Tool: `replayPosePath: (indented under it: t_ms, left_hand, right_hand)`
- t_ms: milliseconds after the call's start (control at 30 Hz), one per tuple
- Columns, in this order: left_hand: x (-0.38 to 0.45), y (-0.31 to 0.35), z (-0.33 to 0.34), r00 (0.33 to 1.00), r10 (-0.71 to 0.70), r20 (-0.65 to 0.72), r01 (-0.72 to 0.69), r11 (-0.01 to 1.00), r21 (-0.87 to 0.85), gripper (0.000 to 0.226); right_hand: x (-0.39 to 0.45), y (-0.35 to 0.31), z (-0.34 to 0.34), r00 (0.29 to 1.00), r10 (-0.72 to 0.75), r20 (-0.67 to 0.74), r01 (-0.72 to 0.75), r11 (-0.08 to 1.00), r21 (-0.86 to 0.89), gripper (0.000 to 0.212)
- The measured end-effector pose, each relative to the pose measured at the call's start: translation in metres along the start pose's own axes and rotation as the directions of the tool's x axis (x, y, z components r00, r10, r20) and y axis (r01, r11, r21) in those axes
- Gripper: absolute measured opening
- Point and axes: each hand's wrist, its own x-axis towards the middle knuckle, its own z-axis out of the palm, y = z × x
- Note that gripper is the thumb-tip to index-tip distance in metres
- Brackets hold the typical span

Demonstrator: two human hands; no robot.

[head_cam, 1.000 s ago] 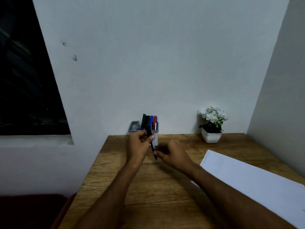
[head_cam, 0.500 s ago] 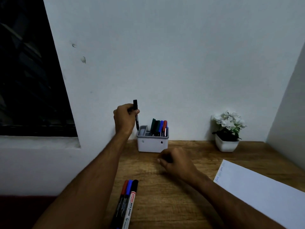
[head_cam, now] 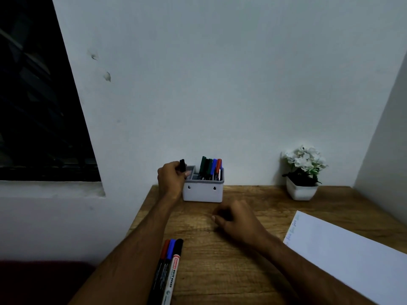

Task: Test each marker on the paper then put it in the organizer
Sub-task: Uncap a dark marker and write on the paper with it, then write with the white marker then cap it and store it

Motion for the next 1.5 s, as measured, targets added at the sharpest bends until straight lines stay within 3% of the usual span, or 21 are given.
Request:
replayPosePath:
  t_ms: [233, 467, 567, 633, 733, 867, 1000, 1233, 1500]
  left_hand:
    - [-0.012, 0.0, -0.012, 0.999, 0.054, 0.003, -0.054, 0.997, 0.064, 0.028]
    - [-0.035, -0.001, -0.027, 0.998, -0.011, -0.061, 0.015, 0.998, 0.065, 0.03]
    - [-0.055, 0.0, -0.034, 1.0, 0.006, 0.015, -0.007, 0.998, 0.067, 0.024]
    - [-0.068, -0.001, -0.04, 0.989, -0.008, 0.151, -0.005, 0.996, 0.086, 0.025]
    - [-0.09, -0.002, -0.047, 0.931, -0.013, 0.365, -0.038, 0.991, 0.132, 0.029]
    - [-0.108, -0.007, -0.055, 0.885, 0.021, 0.465, -0.13, 0.971, 0.203, 0.026]
    - [-0.115, -0.012, -0.063, 0.854, 0.06, 0.516, -0.188, 0.962, 0.199, 0.029]
    - [-0.119, -0.013, -0.063, 0.864, 0.074, 0.498, -0.2, 0.958, 0.204, 0.028]
    - [-0.121, -0.016, -0.057, 0.862, 0.033, 0.505, -0.145, 0.972, 0.185, 0.024]
  right_hand:
    - [-0.008, -0.013, 0.001, 1.0, -0.01, 0.008, 0.011, 1.0, -0.023, 0.015]
    - [-0.017, -0.028, 0.001, 1.0, -0.02, -0.008, 0.019, 0.999, -0.026, 0.015]
    - [-0.02, -0.036, 0.006, 1.0, -0.023, -0.017, 0.023, 1.0, -0.019, 0.014]
    - [-0.023, -0.043, 0.013, 1.0, -0.025, -0.016, 0.025, 0.999, -0.022, 0.013]
    - [-0.028, -0.052, 0.025, 1.0, -0.018, -0.014, 0.017, 1.0, -0.024, 0.012]
    - [-0.036, -0.064, 0.041, 1.0, 0.007, -0.015, -0.007, 1.0, -0.016, 0.01]
    - [-0.044, -0.079, 0.053, 0.997, 0.076, 0.031, -0.076, 0.997, -0.011, 0.019]
    - [-0.048, -0.096, 0.057, 0.989, 0.136, 0.059, -0.126, 0.98, -0.151, 0.024]
    - [-0.053, -0.086, 0.048, 0.99, 0.135, -0.03, -0.138, 0.947, -0.289, 0.023]
